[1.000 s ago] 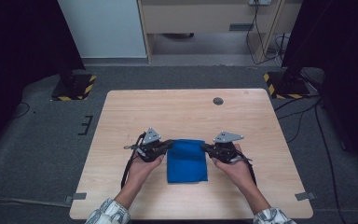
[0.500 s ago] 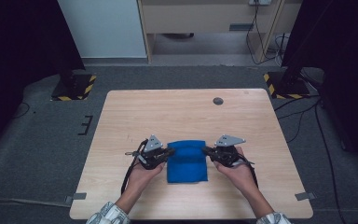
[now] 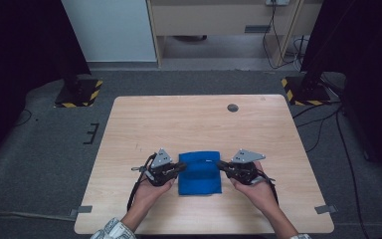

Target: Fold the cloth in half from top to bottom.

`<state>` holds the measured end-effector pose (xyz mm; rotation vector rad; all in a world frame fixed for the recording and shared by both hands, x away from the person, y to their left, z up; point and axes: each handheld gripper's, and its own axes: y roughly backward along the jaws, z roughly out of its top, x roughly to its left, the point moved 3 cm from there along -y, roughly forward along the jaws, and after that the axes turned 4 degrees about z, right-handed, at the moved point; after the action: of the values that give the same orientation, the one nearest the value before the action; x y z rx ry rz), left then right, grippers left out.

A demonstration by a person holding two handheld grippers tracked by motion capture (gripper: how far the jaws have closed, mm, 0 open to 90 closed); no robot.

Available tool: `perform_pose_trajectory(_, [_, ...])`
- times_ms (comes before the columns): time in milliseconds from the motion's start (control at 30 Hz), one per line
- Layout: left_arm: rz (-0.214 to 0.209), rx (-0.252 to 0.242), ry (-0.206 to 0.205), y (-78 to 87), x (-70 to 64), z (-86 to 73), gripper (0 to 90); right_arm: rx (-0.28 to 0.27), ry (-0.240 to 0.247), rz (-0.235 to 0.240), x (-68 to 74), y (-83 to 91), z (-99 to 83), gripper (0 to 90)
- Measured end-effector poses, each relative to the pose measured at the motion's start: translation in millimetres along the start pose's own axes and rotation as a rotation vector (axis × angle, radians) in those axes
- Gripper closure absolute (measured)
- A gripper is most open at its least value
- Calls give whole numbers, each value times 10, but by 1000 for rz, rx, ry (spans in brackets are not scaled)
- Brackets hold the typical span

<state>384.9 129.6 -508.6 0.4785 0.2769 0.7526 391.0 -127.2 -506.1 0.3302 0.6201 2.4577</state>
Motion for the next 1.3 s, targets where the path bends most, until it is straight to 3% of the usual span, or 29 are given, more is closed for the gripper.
perform_pose_trajectory(100, [-3,0,4,18,-8,-6,842,0,4,6,24,9,-10,858])
perform_pose_trajectory(233, [-32,51,-18,36,-81,-123,830,15,11,14,59,18,-80,839])
perform_pose_trajectory(333, [-36,64,-30,43,-108,-162,767,28,11,21,78,19,-131,805])
perform_pose_trajectory(400, [-39,63,-28,83,-134,-186,638,67,0,51,125,26,-226,621])
perform_pose_trajectory(467, [-50,53,-17,128,-143,-195,511,89,5,64,154,48,-278,544])
perform_pose_trajectory(533, [-53,48,-10,149,-140,-196,422,89,2,60,164,64,-290,526])
perform_pose_trajectory(667, [-64,-27,43,202,-95,-139,370,47,-18,51,155,122,-229,477])
perform_pose_trajectory(700, [-35,-51,59,178,-59,-107,364,15,-33,51,143,124,-178,478])
perform_pose_trajectory(800, [-7,-46,65,108,-20,-87,360,1,-51,40,120,99,-142,475])
perform_pose_trajectory(867, [23,-13,49,6,4,-95,331,27,-58,-11,55,-9,-128,469])
perform_pose_trajectory(1000, [41,57,16,-111,-11,-166,308,61,-76,-49,-22,-156,-136,457])
perform_pose_trajectory(1100, [51,100,-9,-96,-8,-238,283,106,-64,-39,-12,-232,-179,444])
perform_pose_trajectory(1167, [53,143,-36,-46,-20,-317,264,137,-25,-18,65,-211,-250,436])
perform_pose_trajectory(1300, [58,169,-53,-28,-38,-360,241,170,11,-22,107,-143,-365,406])
